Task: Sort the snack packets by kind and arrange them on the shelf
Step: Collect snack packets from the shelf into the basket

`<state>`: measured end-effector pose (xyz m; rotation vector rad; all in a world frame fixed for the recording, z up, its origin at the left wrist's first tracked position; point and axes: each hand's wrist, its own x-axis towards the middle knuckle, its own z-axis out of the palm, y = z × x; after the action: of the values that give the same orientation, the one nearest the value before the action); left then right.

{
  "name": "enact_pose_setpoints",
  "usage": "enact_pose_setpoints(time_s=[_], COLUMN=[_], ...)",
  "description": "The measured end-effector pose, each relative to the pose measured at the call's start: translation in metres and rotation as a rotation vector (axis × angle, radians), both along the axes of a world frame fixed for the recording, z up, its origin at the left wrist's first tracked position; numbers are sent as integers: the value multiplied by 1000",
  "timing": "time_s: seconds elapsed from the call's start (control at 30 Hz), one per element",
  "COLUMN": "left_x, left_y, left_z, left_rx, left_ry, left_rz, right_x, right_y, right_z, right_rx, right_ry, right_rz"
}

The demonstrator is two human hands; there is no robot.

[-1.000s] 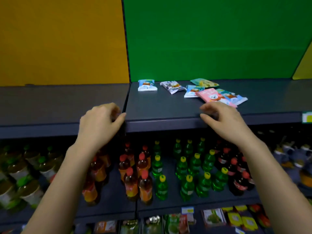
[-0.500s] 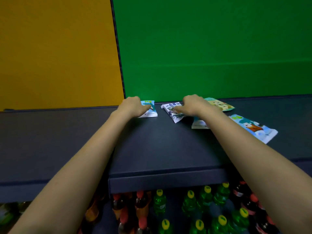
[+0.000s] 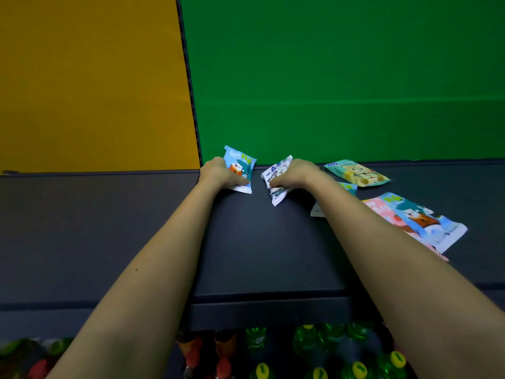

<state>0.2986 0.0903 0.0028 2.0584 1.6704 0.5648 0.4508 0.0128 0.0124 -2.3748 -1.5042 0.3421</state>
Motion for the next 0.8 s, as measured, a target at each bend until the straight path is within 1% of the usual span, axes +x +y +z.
enact_pose_setpoints(time_s=[0.07,0.13,0.17,0.27,0.33,0.4,0.5,0.67,0.8], left_x=[-7,-16,-21,-37,-52,-73,-113,-191,-246], left_y=[2,1,-2,-14,-28,-48,-90,-181,-263], left_z=[0,1,1,7,15,24,31,17,-8], left_rx=[-72,-187,-222,-219,-229,-202,-154,-82,5], left_ry=[-145,-383,-473,-587,-689,-756,-864,-915,-958], left_rz=[-18,-47,-55,-72,-105,-112,-66,60,200], right_x=[-7,-10,-10,-9,-12,-19,-33,-69,-117], right_y=[0,-1,-2,-13,-27,-50,-88,-139,-172], right_z=[-2,-3,-2,3,6,9,13,4,-10], right_rx=[62,105,133,252,356,449,489,480,404], right_ry=[-28,18,66,227,424,626,798,959,1046], right_rz=[-46,-72,-83,-96,-58,-2,63,208,330])
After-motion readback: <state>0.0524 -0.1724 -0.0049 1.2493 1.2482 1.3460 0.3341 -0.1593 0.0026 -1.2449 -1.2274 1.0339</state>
